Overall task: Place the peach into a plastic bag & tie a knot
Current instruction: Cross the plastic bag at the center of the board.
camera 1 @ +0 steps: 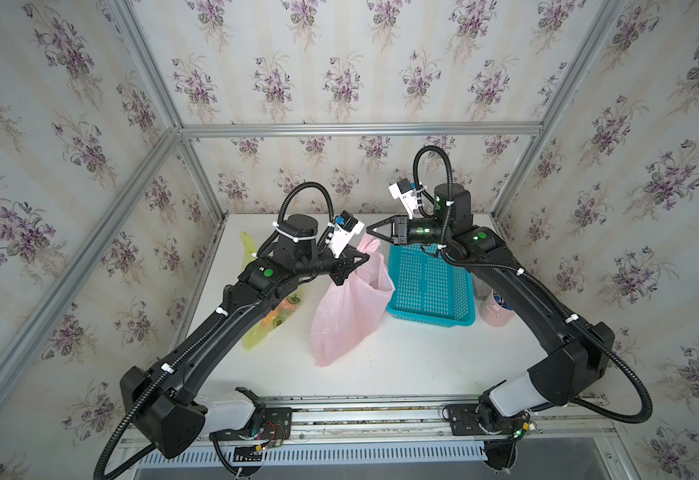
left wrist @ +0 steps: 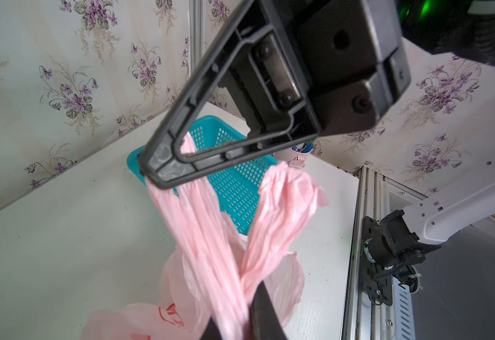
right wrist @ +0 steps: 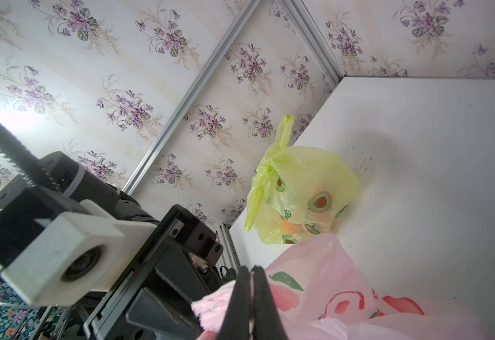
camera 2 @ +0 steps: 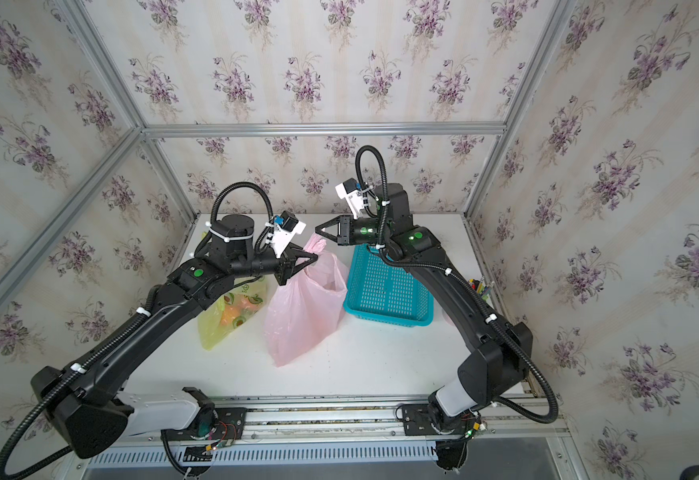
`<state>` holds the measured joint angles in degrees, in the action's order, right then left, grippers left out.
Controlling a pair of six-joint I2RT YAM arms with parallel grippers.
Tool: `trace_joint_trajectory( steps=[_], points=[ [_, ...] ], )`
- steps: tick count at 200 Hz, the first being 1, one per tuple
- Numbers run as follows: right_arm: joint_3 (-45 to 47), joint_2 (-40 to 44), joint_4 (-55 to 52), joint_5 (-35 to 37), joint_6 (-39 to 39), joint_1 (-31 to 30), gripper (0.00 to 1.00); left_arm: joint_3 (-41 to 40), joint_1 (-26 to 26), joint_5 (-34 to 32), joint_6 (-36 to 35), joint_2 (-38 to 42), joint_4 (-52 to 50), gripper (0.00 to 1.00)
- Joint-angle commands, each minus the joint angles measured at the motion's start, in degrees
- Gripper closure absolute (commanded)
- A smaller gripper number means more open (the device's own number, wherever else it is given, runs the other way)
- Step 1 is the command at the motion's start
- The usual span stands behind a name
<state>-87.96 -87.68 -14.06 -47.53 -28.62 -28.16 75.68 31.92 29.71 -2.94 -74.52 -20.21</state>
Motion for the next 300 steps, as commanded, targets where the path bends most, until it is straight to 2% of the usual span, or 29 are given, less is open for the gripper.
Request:
trace_joint_trajectory(
  steps=[1,53,107,143,192,250,300],
  points=[
    [0.75,0.93,3.82,-0.51,-1.47,0.45,1.0,-0.09,-0.04,0.41,-0.75,0.01,0.34,0.9],
    [3.42,1.89,4.83,-0.01,-2.02,2.5,1.0,-0.14,-0.02,-1.63,-0.39,-0.05,0.52,0.93],
    [8.41,6.16,2.28,5.19,2.45,2.67,1.0,-1.34,-0.19,-1.42,2.18,-0.8,3.52,0.96],
    [13.7,11.78,1.43,10.77,4.78,2.68,1.0,-3.38,-1.04,0.01,4.3,-0.7,6.14,0.94],
    [11.57,10.54,1.36,12.48,4.55,2.69,1.0,-4.65,-0.98,1.4,4.41,-0.12,6.28,0.88],
    [6.91,7.19,0.19,15.67,4.17,3.45,1.0,-5.72,-1.04,1.73,4.66,0.0,6.32,0.89],
    [11.57,9.89,-0.73,14.08,5.24,3.32,1.0,-6.1,-1.0,-2.86,7.79,-0.8,9.26,0.97]
  ],
)
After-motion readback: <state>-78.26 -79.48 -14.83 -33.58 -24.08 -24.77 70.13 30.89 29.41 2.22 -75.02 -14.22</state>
